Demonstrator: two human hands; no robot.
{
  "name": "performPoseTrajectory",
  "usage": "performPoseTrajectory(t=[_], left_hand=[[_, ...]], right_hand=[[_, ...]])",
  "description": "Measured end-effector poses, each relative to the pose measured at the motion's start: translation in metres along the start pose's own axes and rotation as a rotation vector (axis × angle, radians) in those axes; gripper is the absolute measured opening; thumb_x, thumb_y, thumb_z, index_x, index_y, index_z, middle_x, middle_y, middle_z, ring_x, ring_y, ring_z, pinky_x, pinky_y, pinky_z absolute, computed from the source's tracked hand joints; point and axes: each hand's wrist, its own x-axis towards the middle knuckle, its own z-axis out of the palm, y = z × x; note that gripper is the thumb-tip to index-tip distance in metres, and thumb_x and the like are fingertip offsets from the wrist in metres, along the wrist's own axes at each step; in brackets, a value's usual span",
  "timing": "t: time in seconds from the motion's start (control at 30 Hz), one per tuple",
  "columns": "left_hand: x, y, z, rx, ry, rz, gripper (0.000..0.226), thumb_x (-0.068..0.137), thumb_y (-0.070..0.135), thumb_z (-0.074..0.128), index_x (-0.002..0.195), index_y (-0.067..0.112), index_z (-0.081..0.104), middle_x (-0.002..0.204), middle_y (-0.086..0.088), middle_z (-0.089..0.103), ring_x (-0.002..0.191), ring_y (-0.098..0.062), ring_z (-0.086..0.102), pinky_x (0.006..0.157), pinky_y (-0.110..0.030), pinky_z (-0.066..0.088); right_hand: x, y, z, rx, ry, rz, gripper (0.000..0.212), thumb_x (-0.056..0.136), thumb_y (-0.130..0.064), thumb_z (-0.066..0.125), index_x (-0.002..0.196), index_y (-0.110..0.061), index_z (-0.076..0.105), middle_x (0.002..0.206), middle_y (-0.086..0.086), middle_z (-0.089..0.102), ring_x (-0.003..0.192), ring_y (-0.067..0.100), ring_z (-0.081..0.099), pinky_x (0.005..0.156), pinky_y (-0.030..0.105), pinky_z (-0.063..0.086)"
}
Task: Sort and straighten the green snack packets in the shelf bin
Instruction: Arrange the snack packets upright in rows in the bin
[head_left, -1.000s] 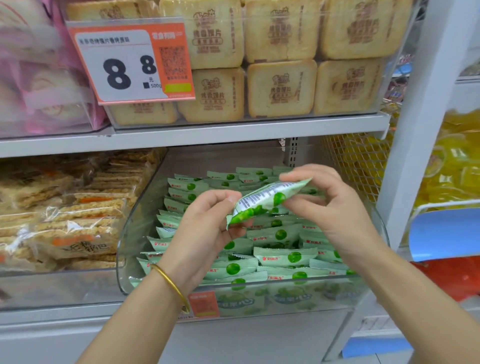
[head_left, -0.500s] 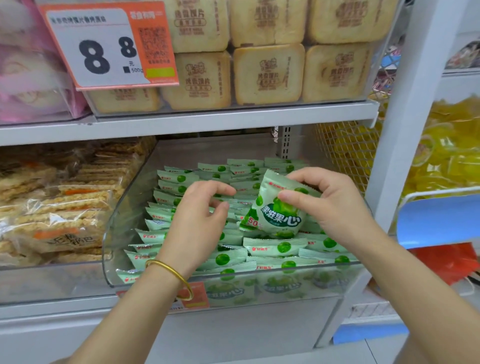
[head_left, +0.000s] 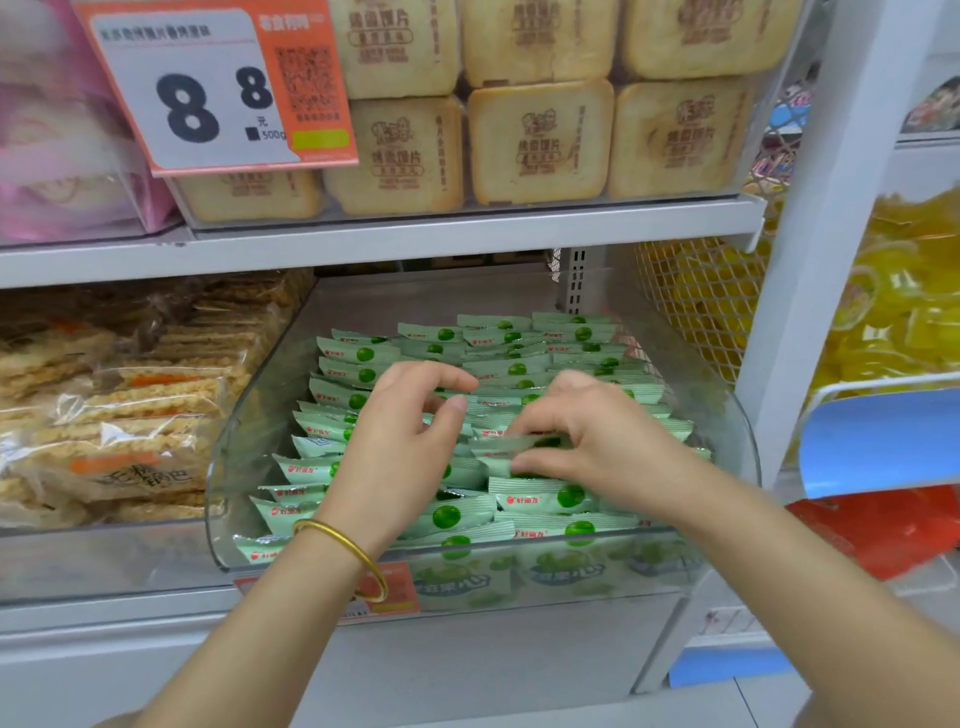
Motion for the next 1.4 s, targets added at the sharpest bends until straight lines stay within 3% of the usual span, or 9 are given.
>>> performPoseTrajectory(t=[0.13,0.27,0.33,0.43,0.6,0.73,0.9,1.1,1.4], left_hand=[[0.000,0.002,0.001,-0.010,-0.010,0.042,0.013,0.093,0.022,0.051,0.093,0.032,0.060,0.102,0.019,0.051,0.096,0.012,0.048,0.073,0.001,0.036],[0.000,-0.004,0.006,0.059,-0.056,0.084,0.012,0.090,0.031,0.054,0.089,0.027,0.065,0.105,0.017,0.054,0.106,-0.001,0.046,0.088,-0.019,0.035],[0.000,-0.006,0.009,0.143,-0.081,0.086,0.014,0.089,0.034,0.056,0.085,0.026,0.067,0.110,0.017,0.052,0.111,-0.005,0.037,0.088,-0.018,0.024],[-0.001,-0.007,0.009,0.220,-0.094,0.121,0.016,0.086,0.037,0.059,0.075,0.028,0.066,0.115,0.018,0.048,0.106,0.003,0.024,0.087,-0.014,0.016],[-0.001,-0.006,0.010,0.343,-0.182,0.119,0.019,0.085,0.042,0.061,0.073,0.029,0.069,0.131,0.018,0.044,0.126,-0.005,0.020,0.106,-0.031,0.020],[0.000,-0.007,0.009,0.341,-0.229,0.118,0.019,0.084,0.042,0.063,0.069,0.031,0.065,0.136,0.018,0.041,0.128,-0.004,0.018,0.107,-0.029,0.018],[0.006,-0.005,0.006,0.217,-0.093,0.119,0.004,0.082,0.038,0.064,0.083,0.035,0.065,0.119,0.022,0.043,0.108,0.007,0.019,0.091,-0.015,0.014],[0.007,-0.010,0.003,0.332,-0.227,0.059,0.029,0.083,0.047,0.061,0.111,0.043,0.061,0.142,0.017,0.035,0.134,-0.006,0.014,0.114,-0.037,0.017],[0.007,-0.011,0.001,0.349,-0.319,-0.004,0.041,0.080,0.052,0.062,0.119,0.047,0.052,0.149,0.013,0.025,0.138,-0.007,0.008,0.116,-0.037,0.014]], right_hand=[[-0.002,0.005,-0.019,-0.117,0.101,0.016,0.025,0.074,-0.050,0.070,0.093,-0.033,0.072,0.087,-0.017,0.051,0.092,0.008,0.041,0.082,0.030,0.036],[-0.001,0.004,-0.011,-0.203,0.004,0.006,0.022,0.077,-0.050,0.067,0.083,-0.030,0.074,0.073,-0.016,0.045,0.085,0.011,0.037,0.073,0.029,0.028],[0.000,0.002,-0.006,-0.237,-0.063,0.010,0.024,0.078,-0.050,0.066,0.084,-0.029,0.074,0.071,-0.015,0.042,0.084,0.011,0.035,0.071,0.027,0.025],[0.000,0.007,-0.014,-0.249,-0.054,0.052,0.026,0.076,-0.054,0.066,0.086,-0.031,0.075,0.073,-0.012,0.043,0.083,0.010,0.034,0.072,0.027,0.027],[-0.003,0.003,-0.013,-0.230,-0.113,0.042,0.024,0.079,-0.050,0.065,0.084,-0.028,0.075,0.073,-0.011,0.044,0.084,0.009,0.035,0.071,0.024,0.026],[-0.003,0.007,-0.016,-0.193,-0.151,0.065,0.025,0.079,-0.050,0.065,0.084,-0.027,0.075,0.072,-0.011,0.046,0.085,0.010,0.037,0.072,0.026,0.032],[0.003,0.013,-0.020,-0.059,0.112,0.131,0.016,0.081,-0.041,0.066,0.089,-0.030,0.074,0.080,-0.008,0.054,0.089,0.011,0.041,0.083,0.032,0.040],[0.012,0.006,-0.007,-0.300,-0.027,0.095,0.022,0.082,-0.048,0.065,0.101,-0.036,0.067,0.084,-0.016,0.041,0.091,0.008,0.030,0.074,0.026,0.026],[0.012,0.006,0.000,-0.114,0.036,0.018,0.015,0.084,-0.032,0.066,0.075,-0.031,0.054,0.078,-0.015,0.056,0.087,0.009,0.039,0.073,0.028,0.029]])
